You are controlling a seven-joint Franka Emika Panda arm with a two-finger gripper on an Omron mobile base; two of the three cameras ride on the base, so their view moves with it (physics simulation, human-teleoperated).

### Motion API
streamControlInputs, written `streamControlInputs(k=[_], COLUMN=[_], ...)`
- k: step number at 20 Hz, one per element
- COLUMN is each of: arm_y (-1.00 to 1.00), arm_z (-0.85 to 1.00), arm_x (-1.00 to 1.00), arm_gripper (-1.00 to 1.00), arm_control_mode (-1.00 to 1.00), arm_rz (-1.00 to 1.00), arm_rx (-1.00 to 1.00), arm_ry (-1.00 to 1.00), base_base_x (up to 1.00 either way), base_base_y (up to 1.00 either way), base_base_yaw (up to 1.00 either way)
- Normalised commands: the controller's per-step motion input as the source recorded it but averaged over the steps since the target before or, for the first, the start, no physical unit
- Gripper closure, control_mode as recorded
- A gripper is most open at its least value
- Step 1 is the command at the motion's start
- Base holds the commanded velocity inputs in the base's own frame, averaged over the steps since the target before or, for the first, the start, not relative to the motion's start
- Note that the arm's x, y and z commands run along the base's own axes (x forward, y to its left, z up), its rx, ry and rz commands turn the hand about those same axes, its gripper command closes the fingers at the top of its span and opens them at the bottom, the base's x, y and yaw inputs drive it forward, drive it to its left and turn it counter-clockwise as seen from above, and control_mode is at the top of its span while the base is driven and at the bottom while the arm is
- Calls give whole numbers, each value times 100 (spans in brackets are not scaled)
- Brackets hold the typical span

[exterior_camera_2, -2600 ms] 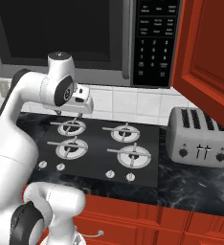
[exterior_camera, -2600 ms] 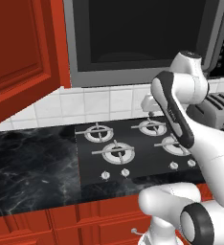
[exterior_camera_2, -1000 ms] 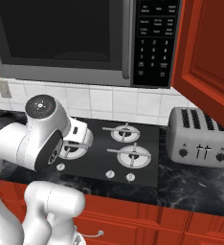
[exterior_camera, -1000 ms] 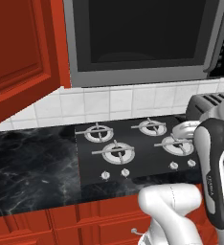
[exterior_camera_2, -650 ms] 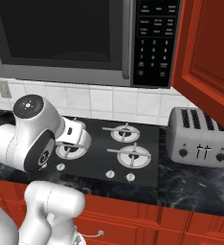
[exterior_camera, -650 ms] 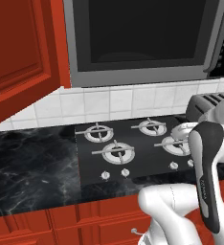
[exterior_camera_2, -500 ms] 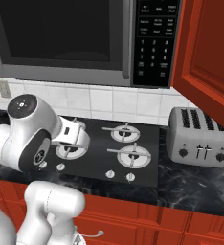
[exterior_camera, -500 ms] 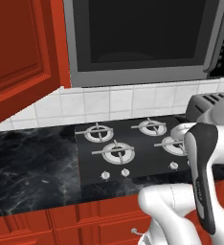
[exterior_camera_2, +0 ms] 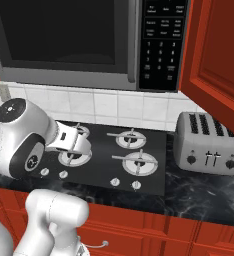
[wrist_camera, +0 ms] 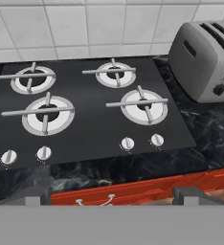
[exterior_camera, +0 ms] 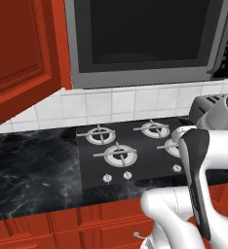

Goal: Close all open cabinet doors.

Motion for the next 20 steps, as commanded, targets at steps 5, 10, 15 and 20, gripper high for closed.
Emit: streamControlInputs(k=[5, 10, 15, 20], arm_y=[0, 0, 0, 0], arm_z=[0, 0, 0, 0], arm_x=[0, 0, 0, 0], arm_gripper=[-100, -100, -100, -100], arm_control_mode=[100, 100, 100, 100], arm_rz=[0, 0, 0, 0], arm_rx=[0, 0, 0, 0], arm_ry=[0, 0, 0, 0], base_base_x=[0, -7, -24, -7], base_base_y=[0, 0, -19, -50], base_base_yaw=[0, 0, 0, 0])
